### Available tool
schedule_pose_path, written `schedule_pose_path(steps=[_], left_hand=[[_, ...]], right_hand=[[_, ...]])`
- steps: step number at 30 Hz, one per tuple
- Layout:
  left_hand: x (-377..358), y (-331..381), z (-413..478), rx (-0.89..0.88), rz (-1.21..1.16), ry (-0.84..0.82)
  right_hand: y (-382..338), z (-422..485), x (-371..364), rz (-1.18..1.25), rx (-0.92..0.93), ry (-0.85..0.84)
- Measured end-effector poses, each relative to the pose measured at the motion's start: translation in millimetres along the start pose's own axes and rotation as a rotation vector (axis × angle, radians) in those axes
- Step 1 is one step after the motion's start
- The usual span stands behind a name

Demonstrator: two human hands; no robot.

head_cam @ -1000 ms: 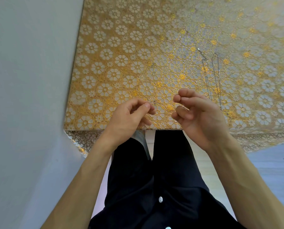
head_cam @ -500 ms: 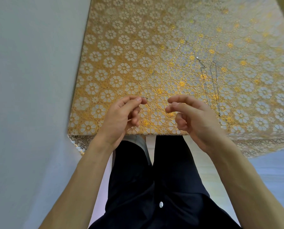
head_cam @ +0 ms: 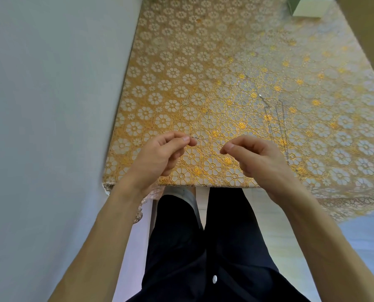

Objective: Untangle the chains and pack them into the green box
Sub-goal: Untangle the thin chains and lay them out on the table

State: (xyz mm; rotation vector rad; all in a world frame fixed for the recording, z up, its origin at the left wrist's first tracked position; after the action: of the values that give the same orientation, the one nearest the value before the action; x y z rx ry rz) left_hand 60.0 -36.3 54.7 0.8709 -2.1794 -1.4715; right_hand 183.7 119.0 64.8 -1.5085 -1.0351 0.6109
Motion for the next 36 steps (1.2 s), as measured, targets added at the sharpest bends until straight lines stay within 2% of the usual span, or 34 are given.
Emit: schedule_pose_path(steps=[20, 26, 30, 33, 36], left_hand=[[0, 3, -30, -0.090, 0.223, -0.007], [-9, 6, -24, -0.072, 0.284, 0.023], [-12, 11, -11, -0.010, 0.394, -0.025], [-18, 26, -2, -0.002, 0.347, -0.065], [-17, 32, 16, -0.026, 0.268, -0.030]], right_hand=[[-3, -27, -1, 0.009, 0.083, 0.022], [0, -19, 3, 0.040, 0.072, 0.067], [-7, -2, 10, 0.058, 0.095, 0.111], [-13, 13, 15, 0.096, 0.132, 0.147], [-12, 29, 16, 0.087, 0.142, 0.169]])
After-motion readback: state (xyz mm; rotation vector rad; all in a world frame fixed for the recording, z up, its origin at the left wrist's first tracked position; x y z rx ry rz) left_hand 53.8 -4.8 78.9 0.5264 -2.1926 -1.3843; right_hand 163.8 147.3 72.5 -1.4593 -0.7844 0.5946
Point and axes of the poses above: each hand's wrist, its own z-axis towards the middle knuckle, its own x-axis out of the back of the hand, y = z × x, the point moved 7 cm from there along z, towards the middle knuckle, and after that the axes turned 3 degrees about x, right-handed, at the moved point
